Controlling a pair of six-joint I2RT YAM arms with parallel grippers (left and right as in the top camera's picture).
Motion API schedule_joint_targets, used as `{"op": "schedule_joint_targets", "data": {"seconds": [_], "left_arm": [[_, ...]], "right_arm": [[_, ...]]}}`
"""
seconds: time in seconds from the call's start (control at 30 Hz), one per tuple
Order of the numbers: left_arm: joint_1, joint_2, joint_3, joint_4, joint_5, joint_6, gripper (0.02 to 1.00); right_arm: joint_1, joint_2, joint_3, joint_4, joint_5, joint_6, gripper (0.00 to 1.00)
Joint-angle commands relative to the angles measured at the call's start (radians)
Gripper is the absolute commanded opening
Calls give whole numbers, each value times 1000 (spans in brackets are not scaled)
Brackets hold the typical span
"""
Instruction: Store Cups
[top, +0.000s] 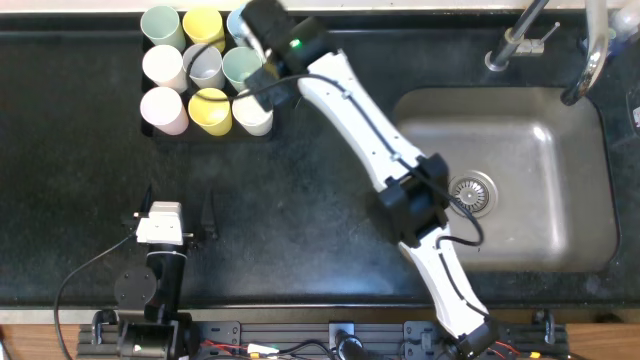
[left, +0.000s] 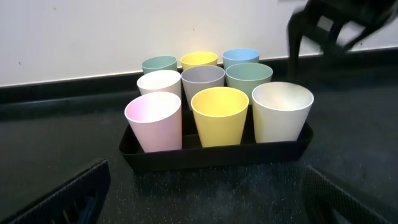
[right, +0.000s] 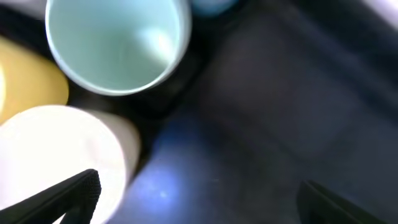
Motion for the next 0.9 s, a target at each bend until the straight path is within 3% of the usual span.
{"op": "schedule_joint_targets", "data": {"seconds": [0.03, 0.3, 0.4, 0.47, 0.53, 0.6, 0.63, 0.8, 0.9], "left_arm": [[-10, -6, -2, -2, -4, -10, 998], [-10, -6, -2, -2, -4, -10, 998], [-10, -6, -2, -2, -4, -10, 998], [-10, -6, -2, -2, -4, -10, 998], [-10, -6, -2, -2, -4, -10, 998], [-10, -6, -2, -2, -4, -10, 998], [-10, -6, -2, -2, -4, -10, 998], [-10, -6, -2, -2, -4, -10, 998], [-10, -6, -2, -2, -4, -10, 998]], "right_arm": [[-89, -259, 80, -9, 39, 103, 996], [-457, -575, 22, -185, 38, 170, 998], [-584, -755, -181, -186, 37, 220, 998], [-639, -962, -460, -152, 26, 246, 998], [-642, -1137, -711, -49, 27, 269, 996], [-624, -1381, -1081, 177, 31, 271, 998], [-603, -1528, -1304, 348, 47, 252, 996], [-494, -1980, -1915, 1083, 122, 103, 998], [-467, -2145, -2094, 1147, 122, 103, 996]]}}
